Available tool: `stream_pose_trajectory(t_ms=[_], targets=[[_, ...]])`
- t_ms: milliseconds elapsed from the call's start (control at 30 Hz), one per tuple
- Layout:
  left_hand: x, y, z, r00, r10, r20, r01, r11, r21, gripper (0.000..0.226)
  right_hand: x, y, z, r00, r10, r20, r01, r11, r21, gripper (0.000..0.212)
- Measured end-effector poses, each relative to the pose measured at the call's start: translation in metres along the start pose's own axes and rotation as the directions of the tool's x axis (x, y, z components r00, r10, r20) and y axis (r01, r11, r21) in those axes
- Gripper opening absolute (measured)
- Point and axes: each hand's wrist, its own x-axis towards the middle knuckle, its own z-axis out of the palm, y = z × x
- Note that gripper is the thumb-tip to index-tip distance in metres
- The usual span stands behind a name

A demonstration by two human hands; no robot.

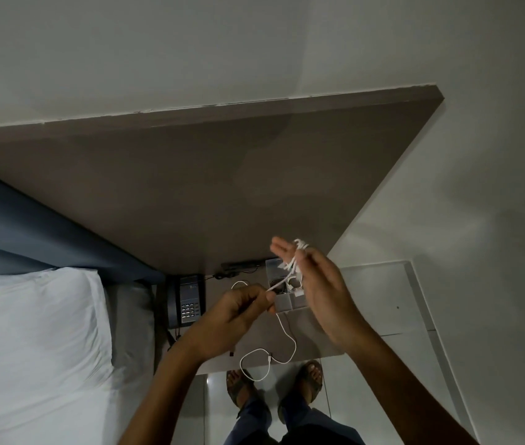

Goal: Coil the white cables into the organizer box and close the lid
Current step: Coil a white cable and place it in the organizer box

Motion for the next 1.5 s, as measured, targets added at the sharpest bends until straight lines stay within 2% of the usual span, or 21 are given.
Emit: stream_pose_trajectory(t_ms=[33,67,100,167,233,300,367,433,500,567,733,833,933,1000,1100,1200,1300,1367,1500], targets=[[-0.001,0.002,-0.004,0.999,0.028,0.016,-0.029,0.998,0.049,0.033,-0.003,0.007,0.000,1.000,-0.017,0.008,0.018,0.977,-0.213,0.036],[-0.001,0.006,-0.008,0.998,0.056,0.036,-0.059,0.993,0.100,0.032,-0.007,0.014,0.000,0.999,0.003,0.037,0.009,0.945,-0.326,0.031],[0.001,0.010,-0.012,0.996,0.070,0.054,-0.078,0.986,0.147,0.031,-0.010,0.020,0.001,0.996,0.046,0.074,-0.015,0.927,-0.375,0.026],[0.007,0.018,-0.020,0.994,0.089,0.070,-0.102,0.974,0.204,0.032,-0.016,0.024,0.002,0.977,0.155,0.144,-0.093,0.925,-0.367,0.024],[0.012,0.023,-0.024,0.990,0.122,0.069,-0.130,0.984,0.122,0.033,-0.017,0.016,0.005,0.930,0.281,0.236,-0.228,0.946,-0.228,0.033],[0.017,0.024,-0.024,0.992,0.124,0.023,-0.124,0.992,0.007,0.034,-0.014,0.013,0.003,0.872,0.332,0.359,-0.362,0.932,0.017,0.043],[0.021,0.024,-0.020,0.991,0.123,-0.057,-0.126,0.991,-0.043,0.032,-0.008,0.014,-0.001,0.843,0.338,0.419,-0.459,0.858,0.230,0.048],[0.022,0.024,-0.008,0.979,0.127,-0.157,-0.141,0.986,-0.087,0.029,-0.005,0.014,-0.003,0.822,0.348,0.451,-0.531,0.754,0.387,0.043],[0.024,0.024,0.006,0.956,0.102,-0.274,-0.145,0.979,-0.142,0.026,-0.004,0.016,-0.004,0.820,0.328,0.468,-0.549,0.682,0.483,0.036],[0.024,0.023,0.020,0.933,0.056,-0.357,-0.151,0.958,-0.245,0.025,-0.004,0.017,-0.005,0.831,0.308,0.463,-0.538,0.657,0.528,0.033],[0.021,0.020,0.041,0.895,-0.063,-0.441,-0.143,0.897,-0.418,0.029,-0.008,0.022,-0.005,0.832,0.338,0.441,-0.552,0.587,0.592,0.041],[0.023,0.016,0.043,0.922,-0.087,-0.377,-0.109,0.876,-0.469,0.031,-0.011,0.030,0.001,0.860,0.332,0.388,-0.511,0.543,0.667,0.033],[0.025,0.007,0.046,0.899,-0.097,-0.426,-0.059,0.939,-0.338,0.022,-0.010,0.035,0.005,0.898,0.350,0.266,-0.429,0.567,0.703,0.038],[0.024,0.001,0.047,0.913,-0.128,-0.388,0.009,0.956,-0.294,0.025,-0.009,0.035,0.006,0.911,0.376,0.169,-0.376,0.588,0.717,0.042],[0.022,-0.008,0.049,0.935,-0.219,-0.280,0.112,0.928,-0.355,0.033,-0.007,0.040,0.009,0.905,0.420,0.065,-0.338,0.619,0.709,0.041],[0.021,-0.017,0.049,0.923,-0.276,-0.269,0.146,0.896,-0.419,0.032,-0.008,0.052,0.015,0.897,0.441,0.001,-0.328,0.666,0.670,0.039],[0.019,-0.027,0.047,0.905,-0.309,-0.292,0.170,0.892,-0.418,0.030,-0.005,0.067,0.026,0.879,0.451,-0.153,-0.329,0.807,0.491,0.045],[0.020,-0.035,0.044,0.901,-0.328,-0.283,0.182,0.880,-0.439,0.029,-0.002,0.078,0.031,0.843,0.467,-0.266,-0.358,0.858,0.369,0.048],[0.026,-0.056,0.037,0.890,-0.330,-0.314,0.201,0.903,-0.381,0.024,-0.005,0.096,0.025,0.859,0.403,-0.317,-0.411,0.911,0.043,0.042]])
